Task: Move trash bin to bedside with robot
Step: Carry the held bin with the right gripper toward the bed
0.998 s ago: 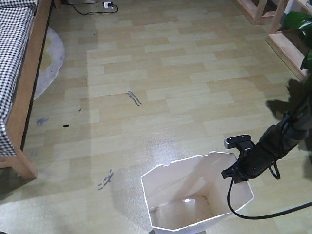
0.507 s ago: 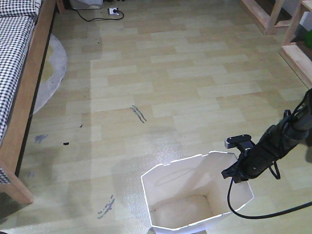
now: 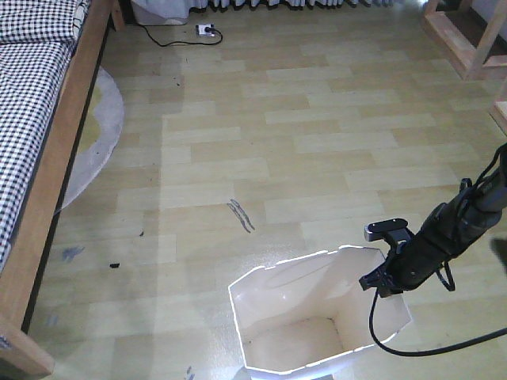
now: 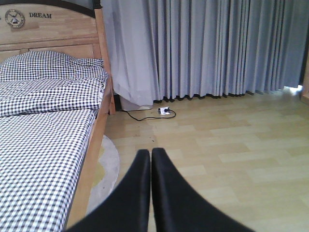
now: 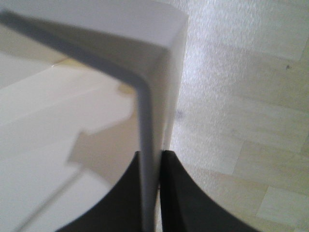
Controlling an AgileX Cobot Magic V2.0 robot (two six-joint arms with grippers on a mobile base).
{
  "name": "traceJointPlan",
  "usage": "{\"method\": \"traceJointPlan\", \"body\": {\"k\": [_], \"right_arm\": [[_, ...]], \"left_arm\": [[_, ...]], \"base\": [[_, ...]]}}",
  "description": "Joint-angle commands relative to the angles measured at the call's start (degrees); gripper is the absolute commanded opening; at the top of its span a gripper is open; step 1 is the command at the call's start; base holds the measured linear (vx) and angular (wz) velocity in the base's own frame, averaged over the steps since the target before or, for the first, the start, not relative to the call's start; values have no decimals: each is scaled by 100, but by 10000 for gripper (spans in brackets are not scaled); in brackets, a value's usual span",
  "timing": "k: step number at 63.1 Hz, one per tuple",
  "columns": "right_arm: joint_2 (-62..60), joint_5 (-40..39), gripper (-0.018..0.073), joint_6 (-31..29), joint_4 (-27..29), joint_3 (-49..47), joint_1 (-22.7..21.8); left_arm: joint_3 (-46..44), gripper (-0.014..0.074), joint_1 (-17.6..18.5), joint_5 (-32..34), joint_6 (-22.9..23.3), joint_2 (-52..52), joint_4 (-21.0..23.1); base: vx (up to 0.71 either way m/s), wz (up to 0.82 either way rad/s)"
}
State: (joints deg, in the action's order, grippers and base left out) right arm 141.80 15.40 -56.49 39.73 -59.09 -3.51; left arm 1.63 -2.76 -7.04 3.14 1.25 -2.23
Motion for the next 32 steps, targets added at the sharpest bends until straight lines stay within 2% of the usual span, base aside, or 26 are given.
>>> {"method": "traceJointPlan", "body": {"k": [1, 32], "right_arm": [[-433, 448, -6, -26, 124, -78, -20], [-433, 448, -6, -26, 124, -78, -20]], "left_arm": [[-119, -6, 8, 413, 25, 30, 26], [-119, -6, 8, 413, 25, 30, 26]], "base": [[33, 8], [34, 2]]}}
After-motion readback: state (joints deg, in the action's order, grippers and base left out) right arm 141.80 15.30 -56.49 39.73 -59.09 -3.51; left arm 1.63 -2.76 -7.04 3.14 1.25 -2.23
